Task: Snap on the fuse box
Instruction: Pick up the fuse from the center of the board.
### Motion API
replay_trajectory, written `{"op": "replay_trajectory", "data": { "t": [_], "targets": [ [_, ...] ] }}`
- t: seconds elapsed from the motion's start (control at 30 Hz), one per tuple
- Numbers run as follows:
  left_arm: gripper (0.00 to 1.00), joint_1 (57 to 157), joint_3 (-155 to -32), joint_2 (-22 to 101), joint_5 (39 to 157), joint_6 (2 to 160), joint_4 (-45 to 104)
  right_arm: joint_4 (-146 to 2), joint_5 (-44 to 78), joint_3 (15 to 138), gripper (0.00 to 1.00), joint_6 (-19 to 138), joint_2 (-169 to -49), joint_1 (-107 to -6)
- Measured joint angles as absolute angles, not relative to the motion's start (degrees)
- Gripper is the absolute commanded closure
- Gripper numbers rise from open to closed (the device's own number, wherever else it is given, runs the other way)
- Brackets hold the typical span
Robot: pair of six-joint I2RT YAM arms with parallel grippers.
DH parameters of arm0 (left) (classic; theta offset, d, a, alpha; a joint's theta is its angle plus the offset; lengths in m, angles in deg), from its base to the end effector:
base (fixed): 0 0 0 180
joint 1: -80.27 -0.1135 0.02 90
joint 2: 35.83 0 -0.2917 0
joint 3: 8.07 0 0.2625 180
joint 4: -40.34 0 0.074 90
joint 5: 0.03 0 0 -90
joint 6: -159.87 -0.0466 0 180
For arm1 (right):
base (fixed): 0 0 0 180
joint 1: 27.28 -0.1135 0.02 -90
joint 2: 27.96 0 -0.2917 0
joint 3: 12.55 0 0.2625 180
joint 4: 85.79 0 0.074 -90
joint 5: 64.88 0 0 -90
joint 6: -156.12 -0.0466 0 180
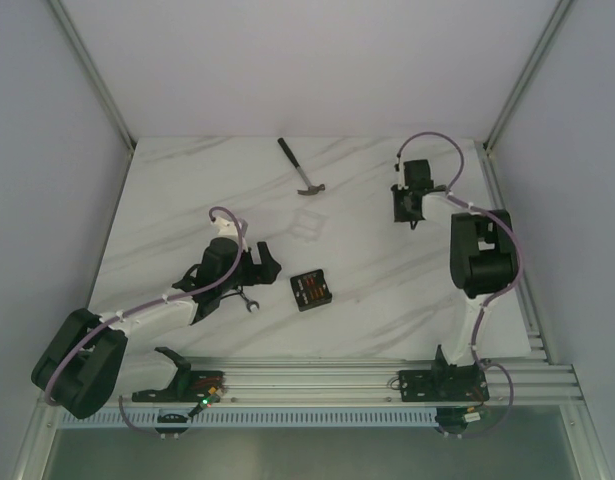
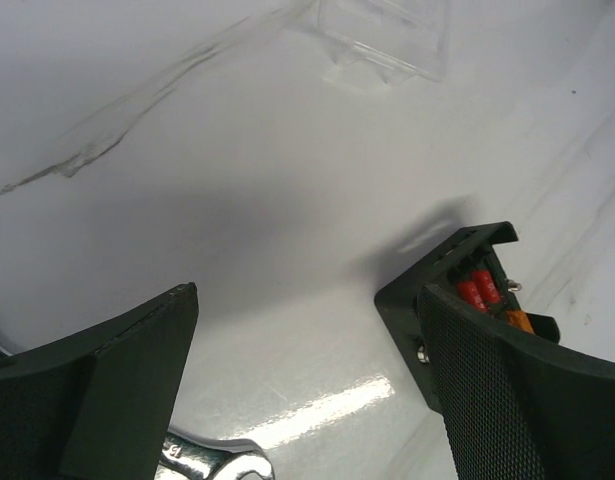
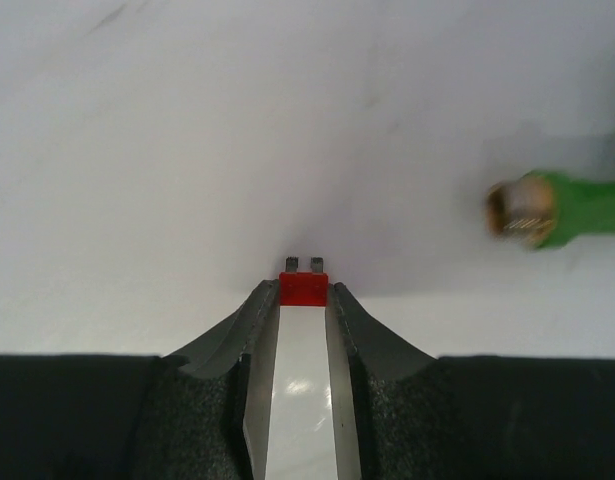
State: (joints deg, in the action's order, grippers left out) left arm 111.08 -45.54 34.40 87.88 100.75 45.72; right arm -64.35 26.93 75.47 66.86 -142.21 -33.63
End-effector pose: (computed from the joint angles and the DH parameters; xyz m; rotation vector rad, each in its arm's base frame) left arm 0.2149 -0.1262 0.1905 -0.0247 2.1082 -0.6245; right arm 0.4538 0.0490 0.1743 -0.1339 2.3985 0.0076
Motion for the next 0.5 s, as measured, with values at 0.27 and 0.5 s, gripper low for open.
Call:
{"op": "replay_trajectory", "data": {
  "t": [0.27,0.5],
  "targets": [
    [0.05,111.08,-45.54,31.96,92.12,103.26,47.07,-64.29,25.44,64.69,0.80,64.93,-131.85,-42.97],
    [0.18,111.08,-45.54,29.64,96.34,106.80,50.05,-68.20,21.33,55.40,0.81,64.21,-119.55,-51.23]
  ]
}}
